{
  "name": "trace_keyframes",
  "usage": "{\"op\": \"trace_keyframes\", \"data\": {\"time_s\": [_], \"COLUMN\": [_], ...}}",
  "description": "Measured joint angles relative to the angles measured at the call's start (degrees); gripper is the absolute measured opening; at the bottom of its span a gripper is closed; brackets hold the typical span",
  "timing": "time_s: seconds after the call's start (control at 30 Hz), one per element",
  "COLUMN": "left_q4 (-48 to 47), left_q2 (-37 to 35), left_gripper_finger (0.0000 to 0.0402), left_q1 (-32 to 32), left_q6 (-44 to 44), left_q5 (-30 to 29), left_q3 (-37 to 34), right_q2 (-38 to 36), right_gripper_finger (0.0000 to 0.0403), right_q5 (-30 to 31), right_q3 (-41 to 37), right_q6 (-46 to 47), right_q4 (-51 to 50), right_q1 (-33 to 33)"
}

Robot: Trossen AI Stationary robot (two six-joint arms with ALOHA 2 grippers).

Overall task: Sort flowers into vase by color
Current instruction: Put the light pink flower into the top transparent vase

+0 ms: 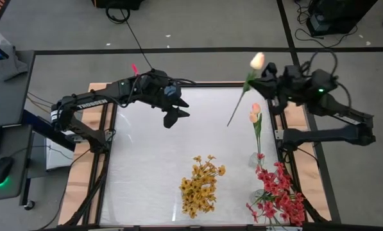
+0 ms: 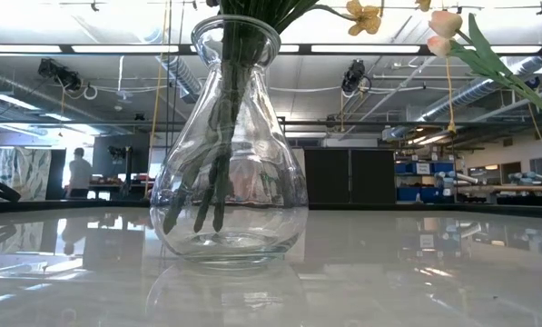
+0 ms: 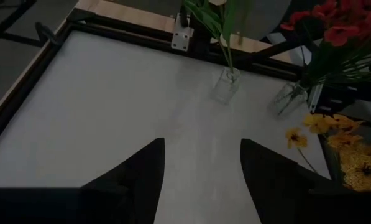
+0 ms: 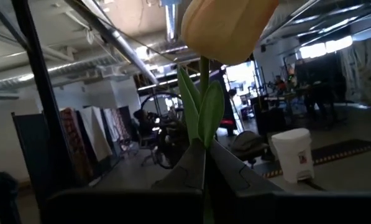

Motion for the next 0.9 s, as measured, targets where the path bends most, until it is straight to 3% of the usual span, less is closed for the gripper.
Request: {"op": "trace_keyframes", "data": {"time_s": [0.5, 0.9], "left_q4": [0.00, 0.00], "left_q2": [0.00, 0.00], "left_gripper_finger": [0.0215, 0.0215], "left_q1": [-0.02, -0.02], "left_q6": [-0.03, -0.03], "left_q5": [0.01, 0.03], "left_q3": [0.00, 0.00], "right_q2": [-15.19, -27.44], "right_gripper_finger": [0.0013, 0.0013], "right_q5": [-0.68, -14.05], "right_q3": [0.00, 0.00], "right_q6": [-2.29, -1.27], "right_q4": [-16.95, -27.25], "right_q1": [0.10, 0.10]}}
